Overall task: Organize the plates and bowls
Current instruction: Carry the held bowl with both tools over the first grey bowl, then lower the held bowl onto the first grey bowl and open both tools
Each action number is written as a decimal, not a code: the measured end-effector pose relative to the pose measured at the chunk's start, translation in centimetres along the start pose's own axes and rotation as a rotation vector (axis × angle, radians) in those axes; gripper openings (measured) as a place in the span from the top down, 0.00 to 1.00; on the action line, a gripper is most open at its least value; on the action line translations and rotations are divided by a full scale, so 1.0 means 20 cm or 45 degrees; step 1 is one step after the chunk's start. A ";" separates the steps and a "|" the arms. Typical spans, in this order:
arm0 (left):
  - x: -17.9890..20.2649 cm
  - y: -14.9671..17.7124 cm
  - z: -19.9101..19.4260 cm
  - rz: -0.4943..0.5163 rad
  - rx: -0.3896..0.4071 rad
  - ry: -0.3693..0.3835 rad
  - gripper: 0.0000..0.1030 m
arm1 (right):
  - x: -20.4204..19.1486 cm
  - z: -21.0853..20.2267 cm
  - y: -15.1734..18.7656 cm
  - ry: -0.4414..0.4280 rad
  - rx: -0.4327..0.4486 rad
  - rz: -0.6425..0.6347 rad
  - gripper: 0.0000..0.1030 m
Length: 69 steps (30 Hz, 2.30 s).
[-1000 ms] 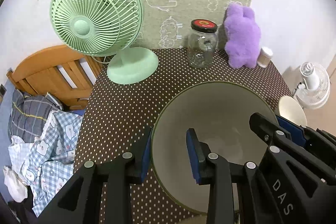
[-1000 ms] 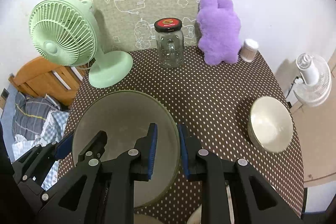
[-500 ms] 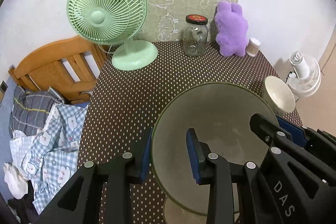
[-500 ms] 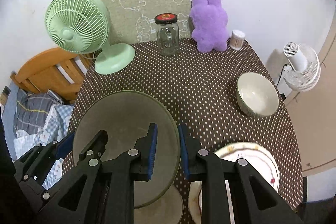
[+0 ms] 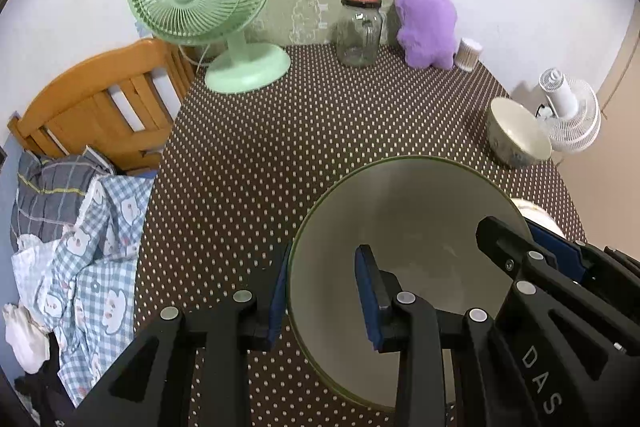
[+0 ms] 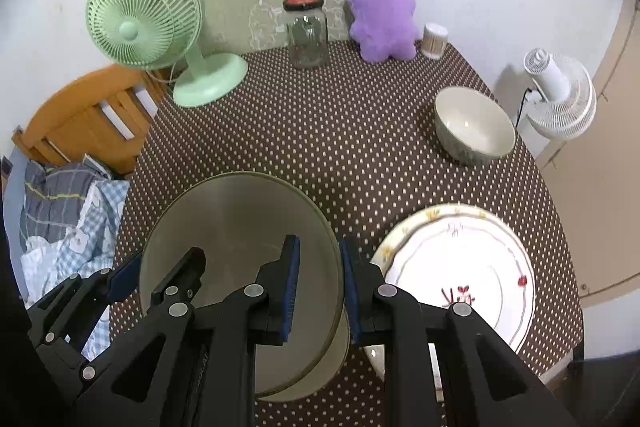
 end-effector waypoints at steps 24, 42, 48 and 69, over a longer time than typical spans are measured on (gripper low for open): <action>0.01 0.25 0.17 0.029 -0.147 0.074 0.70 | 0.02 0.17 0.24 0.081 -0.144 0.026 0.76; 0.05 0.26 0.22 0.070 -0.162 0.110 0.61 | 0.03 0.24 0.25 0.092 -0.149 0.011 0.76; 0.04 0.24 0.16 0.087 -0.139 0.117 0.46 | 0.02 0.19 0.24 0.081 -0.147 0.021 0.76; 0.10 -0.04 -0.26 0.083 0.124 0.118 0.17 | 0.04 -0.25 -0.01 0.019 0.163 0.029 0.20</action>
Point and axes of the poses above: each gripper's, at about its wrist camera, not at the fingertips, and z roughly the way its jaws point, x to its right, y to its underside, the point moved 10 cm from there along z, roughly the way its jaws point, and after that the axes turned 1 degree about z, right-handed, at the moved point
